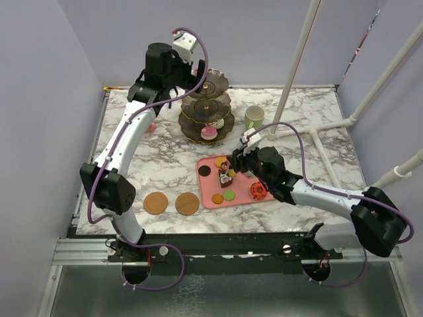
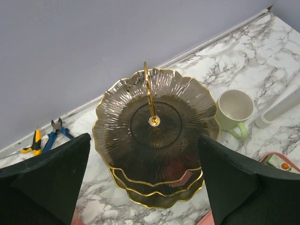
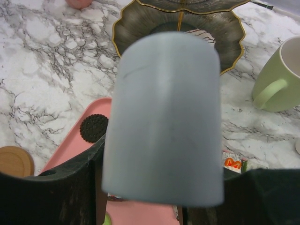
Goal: Serve the afternoon tea
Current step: Adjust the desert table at the center of the board.
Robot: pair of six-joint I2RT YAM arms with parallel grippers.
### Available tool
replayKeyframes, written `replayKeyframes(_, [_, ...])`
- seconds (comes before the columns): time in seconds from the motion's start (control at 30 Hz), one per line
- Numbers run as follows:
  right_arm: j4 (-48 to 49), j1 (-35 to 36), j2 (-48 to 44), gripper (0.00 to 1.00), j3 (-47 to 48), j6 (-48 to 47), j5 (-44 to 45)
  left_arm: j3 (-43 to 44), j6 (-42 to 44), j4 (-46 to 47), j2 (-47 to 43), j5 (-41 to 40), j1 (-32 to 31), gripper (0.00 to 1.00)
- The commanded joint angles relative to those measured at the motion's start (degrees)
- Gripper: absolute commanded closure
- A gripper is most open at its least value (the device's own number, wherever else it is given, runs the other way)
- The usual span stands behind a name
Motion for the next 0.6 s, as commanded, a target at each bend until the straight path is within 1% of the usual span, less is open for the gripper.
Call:
replayKeyframes(0.0, [-1.5,0.4,-1.3,0.77,0.5,0.1,0.4,6.1,-1.9,0.4,4.7,3.0,-0.2,0.06])
replayKeyframes(0.13, [-2.8,0.4,-2.9,0.81,0.9,-0.5,1.3,10.9,-4.6,0.4,8.9,3.0,-0.6,0.12])
replayKeyframes(0.2, [-3.5,0.4,-3.5,0.83,1.1,-0.5,1.6,12.3,-5.3,0.4,10.3,1.6,-1.2,0.18])
replayKeyframes(0.27, [-3.9,0.4,-4.2,0.84,1.3,-0.5,1.9,12.9,-5.3,0.4,11.2,-0.6,-2.1,0.29])
replayKeyframes(0.4, [-4.0,0.3,-5.5,0.86,2.2,-0.5,3.1,13.1,-5.2,0.5,12.1,-7.4,-4.7,0.61])
replayKeyframes(0.47, [-4.3,0.4,-6.1,0.87,3.1,-0.5,3.4,13.3,-5.1,0.7,12.4,-11.7,-5.8,0.74])
replayKeyframes(0.5, [-4.5,0.4,-6.2,0.87,3.5,-0.5,3.3,13.4,-5.3,1.0,12.5,-13.8,-6.4,0.79])
replayKeyframes(0.57, [-4.7,0.4,-6.6,0.87,4.0,-0.5,3.2,13.3,-5.4,1.6,12.3,-17.6,-7.1,0.84])
